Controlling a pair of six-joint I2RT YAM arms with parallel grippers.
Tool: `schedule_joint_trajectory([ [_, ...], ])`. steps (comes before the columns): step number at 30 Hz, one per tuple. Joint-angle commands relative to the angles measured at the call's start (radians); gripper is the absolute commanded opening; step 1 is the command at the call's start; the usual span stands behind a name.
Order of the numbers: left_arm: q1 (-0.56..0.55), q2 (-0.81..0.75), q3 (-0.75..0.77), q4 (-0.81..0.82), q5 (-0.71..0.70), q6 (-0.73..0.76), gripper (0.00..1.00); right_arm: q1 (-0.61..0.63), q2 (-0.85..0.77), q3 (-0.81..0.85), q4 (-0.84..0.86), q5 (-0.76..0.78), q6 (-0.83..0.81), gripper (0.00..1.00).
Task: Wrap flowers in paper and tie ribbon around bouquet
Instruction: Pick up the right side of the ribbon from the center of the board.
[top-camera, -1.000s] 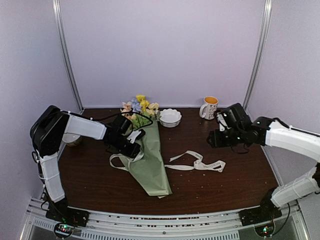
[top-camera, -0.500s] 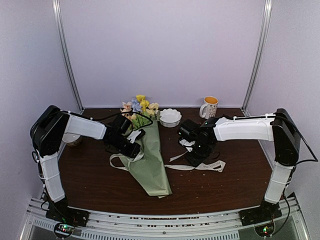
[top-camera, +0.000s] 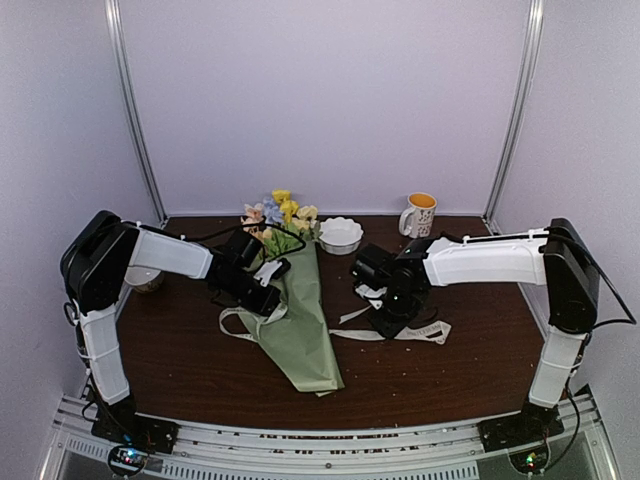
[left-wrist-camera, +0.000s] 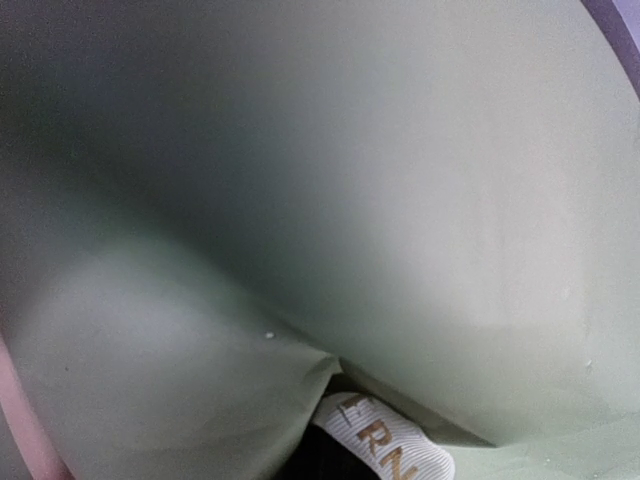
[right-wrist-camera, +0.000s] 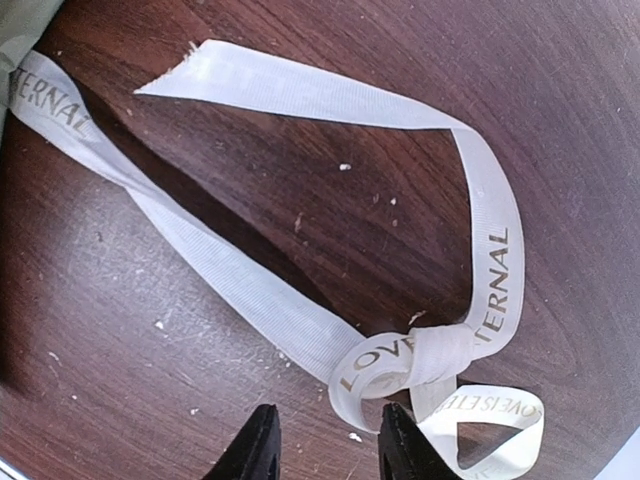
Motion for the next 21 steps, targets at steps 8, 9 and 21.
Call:
schedule_joint_trajectory([
  [8,0.026,0.096,-0.038,-0.106,-0.136,0.019,0.00,0.004,0.068,0.026,-0.011,0.070,-0.020,0.31],
  [9,0.026,0.096,-0.039,-0.106,-0.136,0.019,0.00,0.004,0.069,0.026,-0.009,0.070,-0.018,0.29],
  [21,0.026,0.097,-0.038,-0.107,-0.137,0.022,0.00,-0.005,-0.065,0.083,-0.056,-0.003,-0.035,0.00],
])
